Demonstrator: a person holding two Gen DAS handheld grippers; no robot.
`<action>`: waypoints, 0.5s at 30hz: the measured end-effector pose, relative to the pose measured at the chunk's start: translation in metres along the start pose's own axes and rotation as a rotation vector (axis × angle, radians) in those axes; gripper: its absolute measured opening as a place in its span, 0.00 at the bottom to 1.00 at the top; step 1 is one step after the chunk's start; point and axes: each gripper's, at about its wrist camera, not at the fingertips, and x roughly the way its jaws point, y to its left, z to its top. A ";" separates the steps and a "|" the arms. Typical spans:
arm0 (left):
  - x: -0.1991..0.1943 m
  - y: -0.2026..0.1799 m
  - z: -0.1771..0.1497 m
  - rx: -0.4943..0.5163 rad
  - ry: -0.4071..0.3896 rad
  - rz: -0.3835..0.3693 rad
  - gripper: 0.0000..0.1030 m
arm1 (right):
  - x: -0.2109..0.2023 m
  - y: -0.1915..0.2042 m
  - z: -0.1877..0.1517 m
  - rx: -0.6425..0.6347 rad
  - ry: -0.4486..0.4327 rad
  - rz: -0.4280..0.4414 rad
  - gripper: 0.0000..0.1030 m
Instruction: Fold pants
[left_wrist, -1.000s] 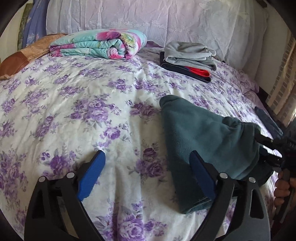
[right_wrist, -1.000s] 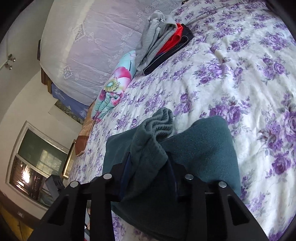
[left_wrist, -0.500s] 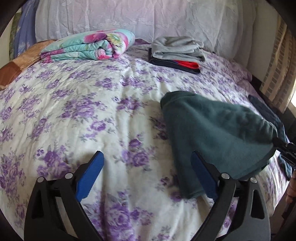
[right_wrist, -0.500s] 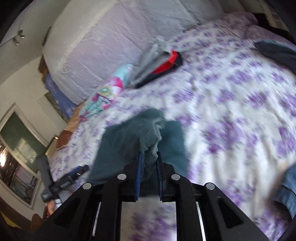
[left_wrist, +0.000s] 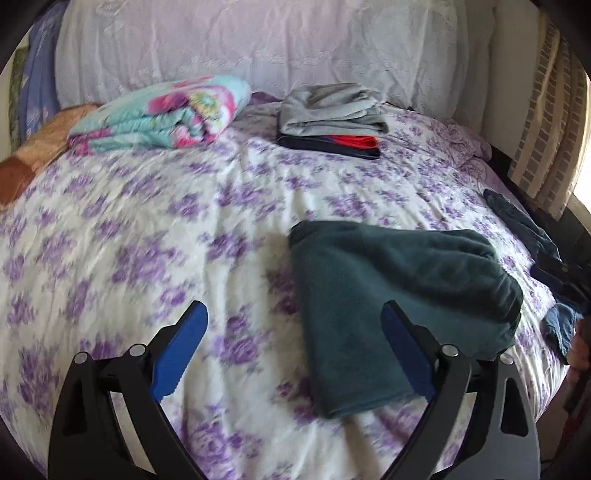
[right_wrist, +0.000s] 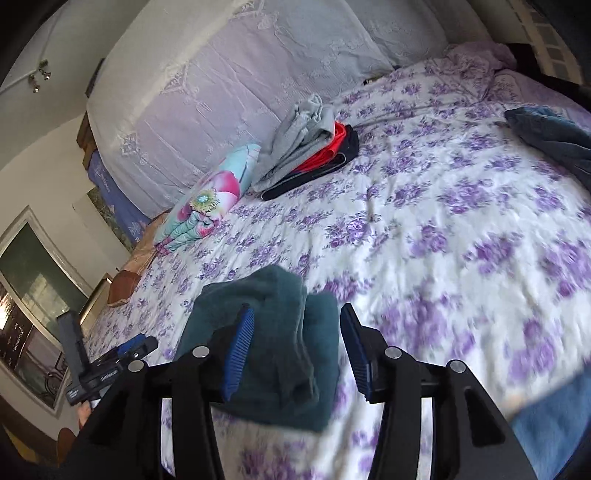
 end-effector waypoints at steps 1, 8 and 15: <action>0.005 -0.009 0.004 0.034 0.010 0.002 0.91 | 0.014 0.002 0.007 0.001 0.022 0.008 0.48; 0.063 -0.035 -0.010 0.176 0.115 0.112 0.95 | 0.079 0.021 0.003 -0.107 0.110 -0.031 0.40; 0.074 0.001 -0.011 -0.031 0.188 -0.055 0.96 | 0.036 0.077 -0.012 -0.463 -0.086 -0.194 0.27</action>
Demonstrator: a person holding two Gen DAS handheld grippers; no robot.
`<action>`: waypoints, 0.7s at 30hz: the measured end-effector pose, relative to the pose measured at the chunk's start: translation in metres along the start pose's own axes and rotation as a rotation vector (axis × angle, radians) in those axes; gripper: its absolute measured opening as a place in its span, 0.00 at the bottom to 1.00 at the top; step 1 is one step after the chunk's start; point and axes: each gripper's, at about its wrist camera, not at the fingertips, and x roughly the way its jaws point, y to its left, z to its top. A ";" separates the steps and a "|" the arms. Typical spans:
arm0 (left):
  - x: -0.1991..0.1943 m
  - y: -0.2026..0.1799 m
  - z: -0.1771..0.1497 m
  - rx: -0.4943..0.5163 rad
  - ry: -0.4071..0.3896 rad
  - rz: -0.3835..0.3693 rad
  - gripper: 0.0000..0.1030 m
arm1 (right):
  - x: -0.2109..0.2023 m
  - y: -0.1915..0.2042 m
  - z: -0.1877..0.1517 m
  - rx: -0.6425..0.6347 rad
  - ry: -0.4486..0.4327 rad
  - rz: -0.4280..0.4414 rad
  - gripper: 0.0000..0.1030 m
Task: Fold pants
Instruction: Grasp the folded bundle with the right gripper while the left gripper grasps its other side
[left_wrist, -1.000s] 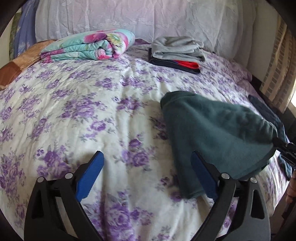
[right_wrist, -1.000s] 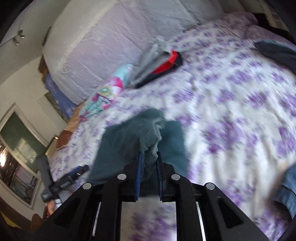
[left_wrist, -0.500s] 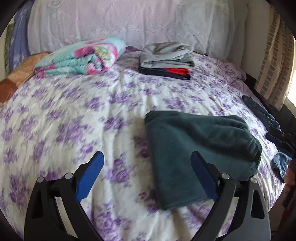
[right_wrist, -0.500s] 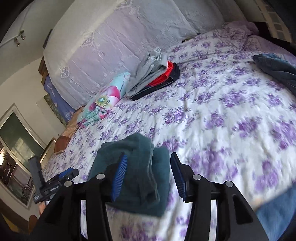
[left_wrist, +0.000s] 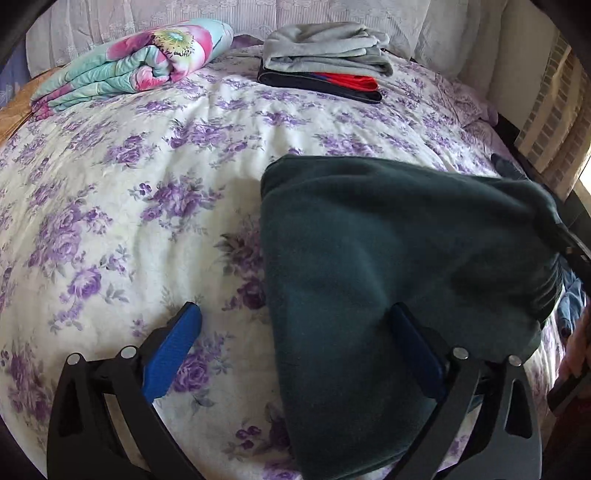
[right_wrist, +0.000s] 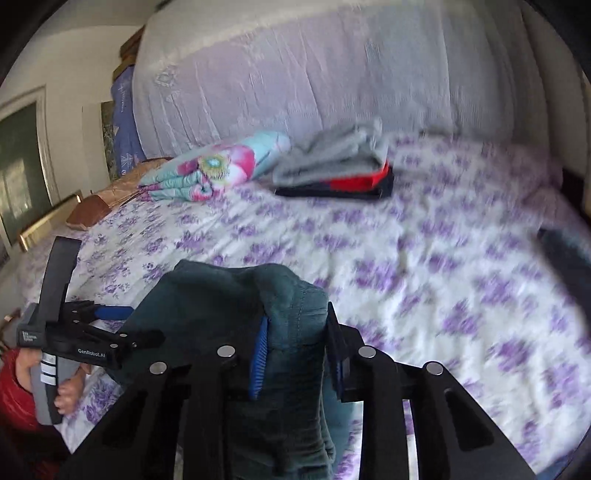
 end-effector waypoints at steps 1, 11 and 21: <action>-0.001 -0.003 -0.001 0.014 -0.006 0.013 0.96 | -0.003 0.000 0.003 -0.017 0.001 -0.025 0.27; -0.003 -0.009 -0.003 0.045 -0.023 0.056 0.96 | 0.010 -0.036 -0.002 0.101 0.033 -0.093 0.52; -0.006 -0.011 -0.005 0.058 -0.046 0.086 0.96 | 0.042 -0.002 -0.035 -0.019 0.245 -0.054 0.65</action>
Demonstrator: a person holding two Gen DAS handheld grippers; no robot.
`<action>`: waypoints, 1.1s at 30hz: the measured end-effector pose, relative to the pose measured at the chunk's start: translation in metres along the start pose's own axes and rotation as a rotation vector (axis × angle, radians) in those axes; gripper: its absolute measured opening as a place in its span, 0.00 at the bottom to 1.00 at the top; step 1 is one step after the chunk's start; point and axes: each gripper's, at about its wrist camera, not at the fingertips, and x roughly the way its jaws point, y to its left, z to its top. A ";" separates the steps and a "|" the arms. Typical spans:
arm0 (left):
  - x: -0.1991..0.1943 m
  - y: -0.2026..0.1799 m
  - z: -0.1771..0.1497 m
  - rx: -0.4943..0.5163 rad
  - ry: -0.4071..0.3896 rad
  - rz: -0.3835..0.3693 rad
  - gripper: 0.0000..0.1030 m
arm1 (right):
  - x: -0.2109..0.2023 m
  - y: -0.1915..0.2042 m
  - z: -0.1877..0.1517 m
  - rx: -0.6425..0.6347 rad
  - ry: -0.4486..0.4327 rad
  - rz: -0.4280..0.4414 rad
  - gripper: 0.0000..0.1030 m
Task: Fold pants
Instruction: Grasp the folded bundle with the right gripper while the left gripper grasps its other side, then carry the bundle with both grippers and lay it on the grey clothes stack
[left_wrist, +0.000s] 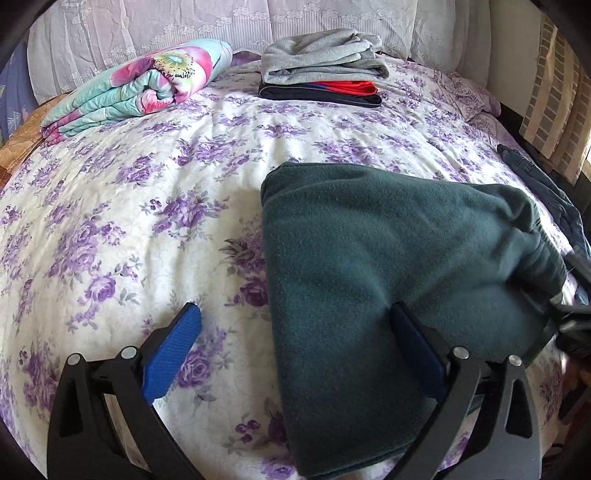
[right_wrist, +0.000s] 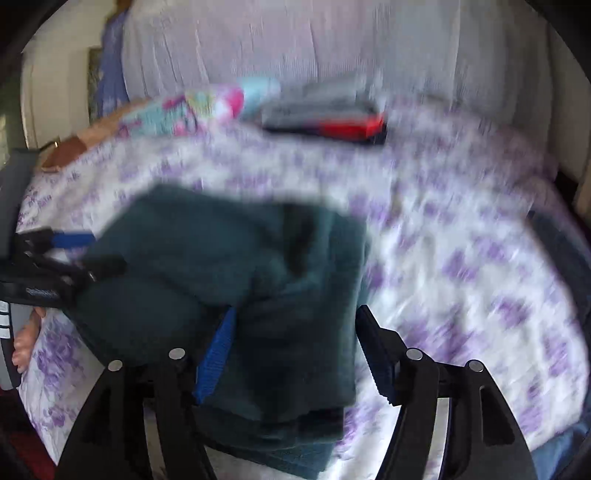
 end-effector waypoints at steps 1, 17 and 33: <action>0.000 0.000 0.000 -0.001 0.001 -0.002 0.96 | -0.004 -0.004 0.001 0.026 -0.021 0.013 0.65; 0.010 0.006 0.015 -0.017 0.096 -0.227 0.88 | 0.023 -0.073 0.002 0.450 0.092 0.418 0.70; -0.016 -0.013 0.154 0.122 -0.107 -0.159 0.13 | 0.013 -0.072 0.138 0.208 -0.103 0.391 0.28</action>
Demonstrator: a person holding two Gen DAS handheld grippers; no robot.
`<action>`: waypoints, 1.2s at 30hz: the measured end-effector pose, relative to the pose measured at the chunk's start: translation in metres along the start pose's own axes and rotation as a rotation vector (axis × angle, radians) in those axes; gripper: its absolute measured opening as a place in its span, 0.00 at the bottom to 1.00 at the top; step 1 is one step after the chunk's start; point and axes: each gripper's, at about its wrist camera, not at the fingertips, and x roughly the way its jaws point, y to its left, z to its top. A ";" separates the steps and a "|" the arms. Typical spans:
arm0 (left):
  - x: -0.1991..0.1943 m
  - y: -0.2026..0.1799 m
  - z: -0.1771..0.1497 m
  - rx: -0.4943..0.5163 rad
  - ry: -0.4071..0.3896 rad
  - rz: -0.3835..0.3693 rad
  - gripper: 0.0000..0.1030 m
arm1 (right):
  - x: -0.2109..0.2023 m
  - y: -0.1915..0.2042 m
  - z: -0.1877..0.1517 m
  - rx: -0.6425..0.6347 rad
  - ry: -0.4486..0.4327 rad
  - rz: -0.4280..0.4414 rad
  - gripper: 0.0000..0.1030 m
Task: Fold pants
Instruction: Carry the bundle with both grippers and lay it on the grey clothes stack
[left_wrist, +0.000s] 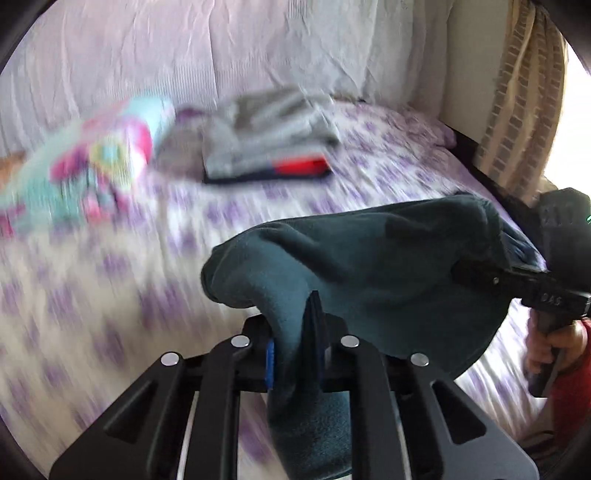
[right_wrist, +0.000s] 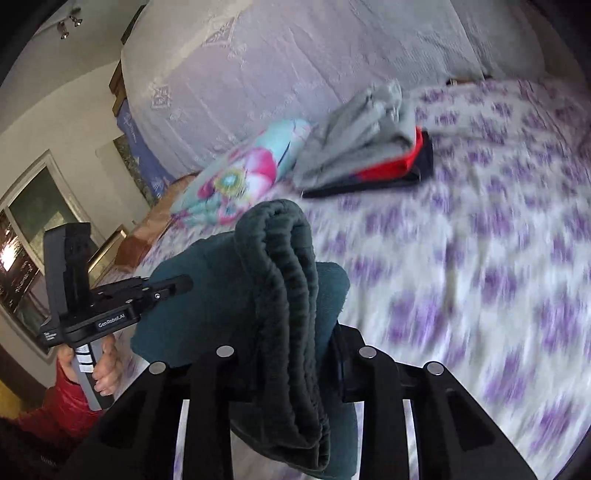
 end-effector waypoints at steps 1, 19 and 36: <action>0.009 0.004 0.027 0.009 -0.010 0.021 0.13 | 0.005 -0.004 0.022 -0.002 -0.020 -0.005 0.28; 0.252 0.096 0.231 -0.009 0.069 0.518 0.82 | 0.173 -0.145 0.263 0.166 -0.189 -0.278 0.71; 0.095 0.029 0.128 -0.184 -0.200 0.332 0.95 | 0.078 0.006 0.130 -0.096 -0.397 -0.540 0.97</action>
